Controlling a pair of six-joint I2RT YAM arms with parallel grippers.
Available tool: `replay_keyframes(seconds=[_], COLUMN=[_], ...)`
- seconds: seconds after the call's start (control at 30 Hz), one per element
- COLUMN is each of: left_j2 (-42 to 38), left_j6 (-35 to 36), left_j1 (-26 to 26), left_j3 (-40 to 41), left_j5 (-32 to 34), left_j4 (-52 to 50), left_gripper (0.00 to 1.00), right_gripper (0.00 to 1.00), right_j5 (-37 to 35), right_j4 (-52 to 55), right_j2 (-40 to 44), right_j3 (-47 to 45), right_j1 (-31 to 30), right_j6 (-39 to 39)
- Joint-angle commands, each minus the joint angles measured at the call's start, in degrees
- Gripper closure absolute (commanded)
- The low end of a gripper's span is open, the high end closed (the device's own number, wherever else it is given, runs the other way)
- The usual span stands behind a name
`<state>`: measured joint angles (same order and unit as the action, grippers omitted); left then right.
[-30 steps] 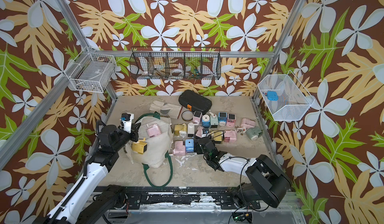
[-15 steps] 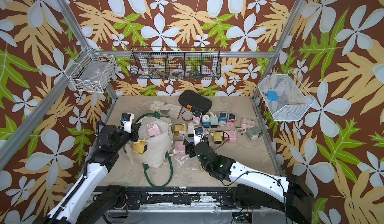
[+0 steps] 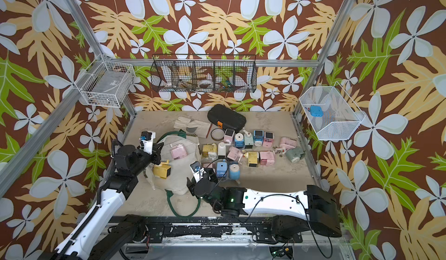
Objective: Take out the pencil sharpeners from the tote bags
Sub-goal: Pick up the pencil sharpener from the canvas bag.
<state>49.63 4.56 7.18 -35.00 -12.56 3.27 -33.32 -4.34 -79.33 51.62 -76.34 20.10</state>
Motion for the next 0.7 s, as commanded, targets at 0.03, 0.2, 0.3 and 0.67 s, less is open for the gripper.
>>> replay_keyframes(seconds=[0.03, 0.2, 0.3, 0.67], left_j2=[-0.1, -0.1, -0.1, -0.1], left_j6=[-0.5, -0.6, -0.6, -0.6], left_j1=[0.0, 0.0, 0.0, 0.0], left_j3=[-0.5, -0.4, -0.4, -0.5], left_j5=[-1.4, -1.4, -1.6, -2.2], left_j4=[0.7, 0.8, 0.8, 0.7], left_gripper=[1.0, 1.0, 1.0, 1.0], right_gripper=[0.25, 0.25, 0.25, 0.22], right_j5=[0.5, -0.3, -0.3, 9.2], right_j4=[-0.9, 0.4, 0.7, -2.2], right_j2=[-4.0, -10.1, -14.1, -30.0], right_j3=[2.9, 7.0, 9.6, 21.2], right_j1=[-1.3, -1.4, -1.2, 5.1], right_j6=[-1.4, -0.5, -0.7, -1.8])
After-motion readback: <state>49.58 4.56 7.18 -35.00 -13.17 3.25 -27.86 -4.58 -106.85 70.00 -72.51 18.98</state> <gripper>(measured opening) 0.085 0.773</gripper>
